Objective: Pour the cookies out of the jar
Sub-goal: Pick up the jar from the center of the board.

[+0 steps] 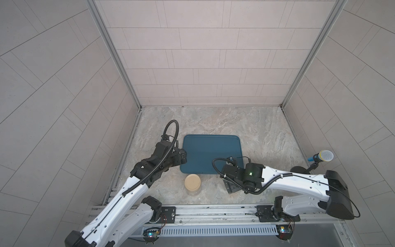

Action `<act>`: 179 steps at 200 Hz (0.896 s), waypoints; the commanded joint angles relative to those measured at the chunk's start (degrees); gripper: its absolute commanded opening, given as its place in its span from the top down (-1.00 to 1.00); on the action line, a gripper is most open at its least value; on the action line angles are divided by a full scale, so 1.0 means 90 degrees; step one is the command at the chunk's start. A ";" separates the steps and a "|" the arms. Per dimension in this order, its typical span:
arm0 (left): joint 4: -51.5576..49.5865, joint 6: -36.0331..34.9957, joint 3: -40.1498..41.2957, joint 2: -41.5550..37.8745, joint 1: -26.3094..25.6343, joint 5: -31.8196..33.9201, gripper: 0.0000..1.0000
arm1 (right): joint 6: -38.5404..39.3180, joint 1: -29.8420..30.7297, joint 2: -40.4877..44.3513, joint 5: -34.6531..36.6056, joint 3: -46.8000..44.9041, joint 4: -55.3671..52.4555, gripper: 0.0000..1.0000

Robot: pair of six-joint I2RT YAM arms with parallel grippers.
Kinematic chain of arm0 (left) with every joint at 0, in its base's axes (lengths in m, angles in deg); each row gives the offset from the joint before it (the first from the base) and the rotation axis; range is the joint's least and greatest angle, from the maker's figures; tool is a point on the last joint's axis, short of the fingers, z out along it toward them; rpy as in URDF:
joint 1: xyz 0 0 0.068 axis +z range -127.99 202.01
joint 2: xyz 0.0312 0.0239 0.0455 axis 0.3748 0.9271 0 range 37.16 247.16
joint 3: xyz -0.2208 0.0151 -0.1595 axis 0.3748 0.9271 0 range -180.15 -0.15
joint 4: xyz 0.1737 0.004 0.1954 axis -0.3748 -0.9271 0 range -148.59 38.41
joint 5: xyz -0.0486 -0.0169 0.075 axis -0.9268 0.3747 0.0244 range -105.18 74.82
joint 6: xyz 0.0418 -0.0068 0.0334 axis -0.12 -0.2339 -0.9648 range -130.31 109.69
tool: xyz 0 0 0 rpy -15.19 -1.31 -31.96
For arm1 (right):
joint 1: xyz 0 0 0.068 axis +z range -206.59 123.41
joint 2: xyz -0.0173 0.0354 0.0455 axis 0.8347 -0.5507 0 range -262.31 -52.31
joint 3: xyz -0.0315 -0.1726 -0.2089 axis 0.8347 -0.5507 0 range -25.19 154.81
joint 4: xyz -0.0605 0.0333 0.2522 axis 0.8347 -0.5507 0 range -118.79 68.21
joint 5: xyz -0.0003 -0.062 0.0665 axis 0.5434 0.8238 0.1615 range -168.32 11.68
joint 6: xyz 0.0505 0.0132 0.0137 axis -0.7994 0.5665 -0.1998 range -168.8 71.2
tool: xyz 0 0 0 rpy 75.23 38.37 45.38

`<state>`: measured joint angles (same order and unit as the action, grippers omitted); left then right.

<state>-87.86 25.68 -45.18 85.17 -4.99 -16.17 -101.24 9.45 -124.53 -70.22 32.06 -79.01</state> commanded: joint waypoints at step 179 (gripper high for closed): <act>0.9870 -0.1744 0.2072 0.1960 -0.2407 -0.2970 -1.00 | 0.1534 -0.2338 -0.0051 -0.3514 0.3580 -0.0133 1.00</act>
<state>-8.15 13.96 -25.21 99.60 -24.38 -41.33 -87.12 -12.21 -125.63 -93.02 62.33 -88.93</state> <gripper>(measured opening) 0.999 0.884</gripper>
